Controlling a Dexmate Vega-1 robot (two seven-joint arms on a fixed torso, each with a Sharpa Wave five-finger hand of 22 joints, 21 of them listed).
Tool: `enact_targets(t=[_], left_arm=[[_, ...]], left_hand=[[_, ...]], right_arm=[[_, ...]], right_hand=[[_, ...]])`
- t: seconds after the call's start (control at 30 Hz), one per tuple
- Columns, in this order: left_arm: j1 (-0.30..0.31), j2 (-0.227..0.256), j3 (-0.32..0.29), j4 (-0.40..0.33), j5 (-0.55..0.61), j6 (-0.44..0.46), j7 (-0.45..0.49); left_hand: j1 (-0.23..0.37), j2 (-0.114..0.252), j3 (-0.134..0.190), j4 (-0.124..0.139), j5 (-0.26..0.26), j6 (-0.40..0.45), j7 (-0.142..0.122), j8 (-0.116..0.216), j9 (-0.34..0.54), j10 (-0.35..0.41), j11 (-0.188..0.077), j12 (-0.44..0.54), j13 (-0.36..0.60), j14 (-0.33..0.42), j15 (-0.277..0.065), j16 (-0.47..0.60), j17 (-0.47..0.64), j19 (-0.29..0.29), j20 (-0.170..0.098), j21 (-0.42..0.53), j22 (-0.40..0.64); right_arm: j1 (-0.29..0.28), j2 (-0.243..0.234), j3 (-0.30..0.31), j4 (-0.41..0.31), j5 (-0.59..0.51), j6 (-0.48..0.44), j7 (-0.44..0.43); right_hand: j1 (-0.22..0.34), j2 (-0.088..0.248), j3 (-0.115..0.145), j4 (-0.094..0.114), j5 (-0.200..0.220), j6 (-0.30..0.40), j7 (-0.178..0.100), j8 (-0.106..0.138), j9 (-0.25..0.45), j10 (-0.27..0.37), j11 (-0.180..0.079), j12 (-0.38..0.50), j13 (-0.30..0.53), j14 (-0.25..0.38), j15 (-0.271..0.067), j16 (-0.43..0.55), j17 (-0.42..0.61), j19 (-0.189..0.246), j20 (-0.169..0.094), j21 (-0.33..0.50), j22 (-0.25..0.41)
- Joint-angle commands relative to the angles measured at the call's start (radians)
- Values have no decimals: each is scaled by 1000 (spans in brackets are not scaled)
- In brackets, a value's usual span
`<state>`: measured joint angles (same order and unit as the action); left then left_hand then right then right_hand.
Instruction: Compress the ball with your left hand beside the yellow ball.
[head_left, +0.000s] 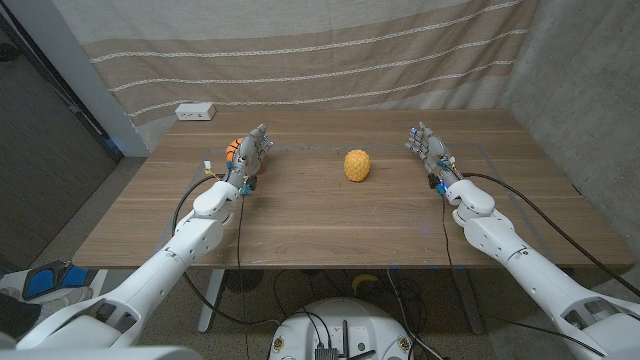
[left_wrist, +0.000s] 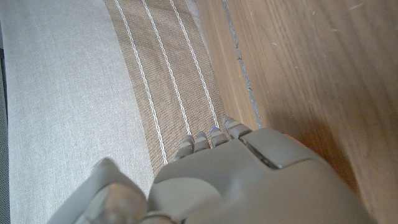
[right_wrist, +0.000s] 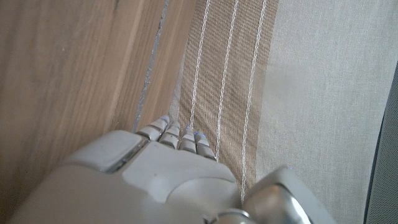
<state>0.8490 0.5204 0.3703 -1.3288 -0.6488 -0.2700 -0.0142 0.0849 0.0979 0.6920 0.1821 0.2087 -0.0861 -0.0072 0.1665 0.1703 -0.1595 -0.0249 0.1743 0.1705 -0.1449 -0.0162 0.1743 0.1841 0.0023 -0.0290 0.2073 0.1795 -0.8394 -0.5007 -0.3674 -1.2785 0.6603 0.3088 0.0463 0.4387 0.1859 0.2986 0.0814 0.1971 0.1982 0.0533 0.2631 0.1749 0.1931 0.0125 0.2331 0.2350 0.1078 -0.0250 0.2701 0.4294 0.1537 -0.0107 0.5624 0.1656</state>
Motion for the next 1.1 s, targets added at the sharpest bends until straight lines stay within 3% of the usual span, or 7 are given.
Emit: enact_targets(t=[0.03, 0.5, 0.63, 0.77, 0.87, 1.1], left_arm=[[12, 1, 14, -51, 23, 26, 38], [-1, 7, 15, -51, 38, -2, 17], [-19, 6, 18, -29, 49, -35, -9], [-32, 2, 18, -11, 61, -64, -20], [-40, 0, 18, -1, 73, -82, -18], [-51, -4, 16, 17, 86, -105, -15]], left_hand=[[-1, 99, 11, 0, 7, -4, -2, 7, 2, -4, -3, 9, 4, -2, -1, 8, 1, 9, -10, 7, 5], [-7, 98, 17, -7, 10, 4, -4, 12, 1, 11, -8, 16, 4, 13, -4, 13, -3, 23, -9, 11, 4], [-12, 87, 18, -14, 10, 16, -16, 16, 1, 26, -6, 21, 3, 29, -6, 16, -6, 37, -5, 15, 4], [-19, 67, 16, -29, 8, 33, -38, 20, 1, 55, -8, 27, 3, 60, -8, 18, -11, 60, 15, 22, 3], [-21, 39, 8, -55, 2, 52, -59, 21, 0, 78, -9, 30, 3, 89, -10, 16, -17, 85, 50, 27, 3], [-23, 7, -6, -86, -5, 82, -77, 25, 0, 95, -16, 29, 3, 118, -10, 15, -18, 101, 66, 29, 4]], right_arm=[[-1, 15, 15, 50, 32, 40, 47], [-4, 19, 14, 61, 28, 48, 44], [-8, 20, 13, 58, 27, 45, 37], [-13, 19, 12, 51, 20, 45, 25], [-17, 17, 12, 42, 13, 43, 12], [-23, 14, 10, 29, 5, 35, -7]], right_hand=[[10, 5, 10, 2, 3, 14, 0, 2, 5, 12, 0, 4, 4, 6, 0, 2, 2, 4, 1, 4, 3], [5, 3, 26, 4, 1, 24, 1, -7, 5, 19, 5, 1, -3, 9, 7, -3, -7, 7, 0, -5, 3], [6, 2, 28, 2, 0, 28, 2, -8, 5, 24, 7, 2, -4, 8, 7, -4, -8, 8, 3, -7, 3], [11, -1, 32, -6, 0, 30, 5, -10, 5, 26, 9, 1, -5, 9, 11, -4, -11, 11, 5, -9, 3], [15, -4, 35, -13, -2, 32, 6, -12, 6, 29, 12, 1, -7, 12, 13, -4, -13, 13, 6, -11, 4], [26, -14, 41, -32, -7, 37, 10, -17, 6, 31, 18, -2, -10, 17, 22, -4, -20, 20, 17, -14, 4]])
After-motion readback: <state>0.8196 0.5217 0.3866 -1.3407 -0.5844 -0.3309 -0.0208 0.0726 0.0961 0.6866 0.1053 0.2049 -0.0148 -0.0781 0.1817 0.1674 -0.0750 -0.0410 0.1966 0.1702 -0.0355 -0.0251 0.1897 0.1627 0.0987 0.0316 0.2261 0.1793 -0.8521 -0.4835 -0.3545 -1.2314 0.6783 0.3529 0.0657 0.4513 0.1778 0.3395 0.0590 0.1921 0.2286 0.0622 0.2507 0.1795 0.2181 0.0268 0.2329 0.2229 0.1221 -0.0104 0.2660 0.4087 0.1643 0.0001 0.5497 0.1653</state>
